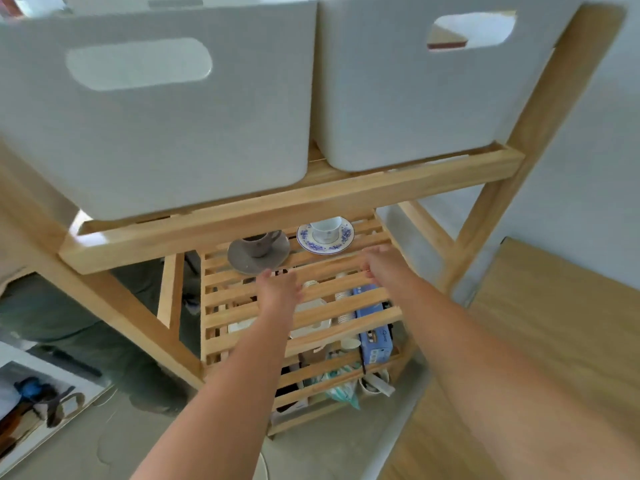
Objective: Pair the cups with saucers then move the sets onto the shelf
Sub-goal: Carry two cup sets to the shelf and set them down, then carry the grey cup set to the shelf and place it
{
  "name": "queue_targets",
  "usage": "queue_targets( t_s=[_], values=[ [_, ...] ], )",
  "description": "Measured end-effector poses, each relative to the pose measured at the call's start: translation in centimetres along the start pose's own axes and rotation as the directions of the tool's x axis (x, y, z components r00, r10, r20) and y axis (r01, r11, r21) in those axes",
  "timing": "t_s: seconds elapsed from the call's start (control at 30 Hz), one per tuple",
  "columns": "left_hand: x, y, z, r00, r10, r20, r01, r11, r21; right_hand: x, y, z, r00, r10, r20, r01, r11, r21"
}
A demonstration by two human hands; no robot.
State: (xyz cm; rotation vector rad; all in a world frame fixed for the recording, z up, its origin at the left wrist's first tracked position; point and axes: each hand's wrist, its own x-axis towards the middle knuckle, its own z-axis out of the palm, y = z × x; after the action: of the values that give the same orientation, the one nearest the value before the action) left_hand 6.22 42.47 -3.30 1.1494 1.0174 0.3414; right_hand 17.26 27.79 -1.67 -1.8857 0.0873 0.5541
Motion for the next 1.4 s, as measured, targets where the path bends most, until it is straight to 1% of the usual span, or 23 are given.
queue_targets(
  t_s=[0.03, 0.07, 0.1, 0.13, 0.17, 0.3, 0.4, 0.47, 0.5, 0.57, 0.63, 0.67, 0.77, 0.83, 0.9, 0.97, 1.07, 1.13, 1.23, 1.3, 1.33, 1.4],
  values=[
    [-1.0, -0.3, 0.1, 0.997, 0.002, 0.077, -0.002, 1.000, -0.002, -1.8, 0.0, -0.6, 1.000, 0.015, 0.018, -0.015, 1.000, 0.005],
    [-2.3, -0.5, 0.2, 0.991, 0.003, 0.134, -0.007, 1.000, 0.030, -3.4, 0.1, -1.2, 1.000, 0.023, 0.021, -0.023, 1.000, 0.014],
    [-3.4, -0.9, 0.4, 0.981, 0.037, 0.189, -0.054, 0.995, 0.088, -5.0, 0.5, -2.1, 0.999, 0.026, 0.026, -0.026, 1.000, 0.003],
    [-4.7, -1.1, 0.6, 0.968, 0.068, 0.242, -0.107, 0.983, 0.151, -6.4, 0.9, -2.9, 0.999, 0.028, 0.023, -0.028, 0.999, 0.018],
    [-6.0, -1.3, 0.7, 0.946, 0.098, 0.308, -0.160, 0.971, 0.181, -7.9, 1.4, -3.9, 1.000, 0.028, 0.014, -0.029, 0.998, 0.047],
    [-10.4, -2.1, 1.0, 0.832, 0.131, 0.539, -0.312, 0.914, 0.259, -14.5, 3.8, -8.3, 0.996, 0.024, -0.086, -0.008, 0.984, 0.177],
    [-13.6, -2.4, 2.2, 0.730, 0.118, 0.673, -0.397, 0.875, 0.278, -19.0, 5.6, -11.8, 0.976, 0.024, -0.218, 0.034, 0.966, 0.256],
    [-16.1, -2.7, 3.3, 0.656, 0.101, 0.748, -0.447, 0.850, 0.278, -22.1, 6.7, -14.1, 0.948, 0.013, -0.319, 0.088, 0.951, 0.298],
    [-17.2, -3.2, 4.0, 0.623, 0.079, 0.779, -0.449, 0.851, 0.272, -23.6, 7.3, -15.2, 0.930, 0.010, -0.368, 0.116, 0.942, 0.316],
    [-19.6, -4.3, 5.3, 0.556, 0.041, 0.830, -0.456, 0.850, 0.264, -26.7, 8.4, -17.3, 0.882, -0.004, -0.471, 0.180, 0.927, 0.329],
    [-21.4, -5.8, 6.9, 0.488, 0.001, 0.873, -0.498, 0.822, 0.278, -29.3, 9.7, -19.5, 0.826, -0.027, -0.564, 0.252, 0.912, 0.325],
    [-22.4, -6.5, 7.6, 0.459, -0.021, 0.888, -0.509, 0.813, 0.283, -30.3, 10.3, -20.7, 0.797, -0.033, -0.603, 0.283, 0.903, 0.323],
    [-25.0, -8.7, 10.0, 0.403, -0.082, 0.911, -0.526, 0.794, 0.304, -33.3, 12.5, -24.2, 0.716, -0.012, -0.698, 0.337, 0.881, 0.331],
    [-26.6, -10.1, 11.6, 0.384, -0.118, 0.916, -0.536, 0.779, 0.325, -34.9, 14.4, -26.5, 0.679, 0.007, -0.734, 0.341, 0.883, 0.324],
    [-27.8, -11.9, 13.0, 0.376, -0.164, 0.912, -0.531, 0.768, 0.358, -36.0, 16.7, -28.7, 0.644, 0.038, -0.764, 0.301, 0.906, 0.299],
    [-28.7, -13.7, 14.0, 0.390, -0.226, 0.893, -0.510, 0.754, 0.413, -36.5, 19.2, -30.5, 0.620, 0.072, -0.781, 0.234, 0.934, 0.271],
    [-30.2, -16.2, 15.2, 0.436, -0.289, 0.852, -0.495, 0.714, 0.495, -36.4, 22.9, -32.6, 0.622, 0.145, -0.770, 0.089, 0.963, 0.254],
    [-31.0, -17.7, 15.9, 0.475, -0.301, 0.827, -0.486, 0.694, 0.531, -35.8, 25.3, -33.5, 0.640, 0.215, -0.738, -0.015, 0.963, 0.268],
    [-31.9, -19.5, 16.5, 0.531, -0.266, 0.805, -0.516, 0.652, 0.555, -34.5, 27.8, -34.0, 0.719, 0.303, -0.625, -0.157, 0.947, 0.279],
    [-32.3, -20.1, 16.9, 0.574, -0.207, 0.792, -0.557, 0.610, 0.564, -33.8, 28.5, -33.7, 0.768, 0.333, -0.548, -0.182, 0.932, 0.313],
    [-32.5, -20.2, 17.1, 0.584, -0.182, 0.791, -0.582, 0.586, 0.565, -33.7, 28.6, -33.6, 0.784, 0.339, -0.520, -0.184, 0.927, 0.326],
    [-33.0, -20.2, 17.4, 0.571, -0.152, 0.807, -0.641, 0.531, 0.553, -33.5, 28.6, -33.6, 0.805, 0.324, -0.497, -0.193, 0.935, 0.297]
  ],
)
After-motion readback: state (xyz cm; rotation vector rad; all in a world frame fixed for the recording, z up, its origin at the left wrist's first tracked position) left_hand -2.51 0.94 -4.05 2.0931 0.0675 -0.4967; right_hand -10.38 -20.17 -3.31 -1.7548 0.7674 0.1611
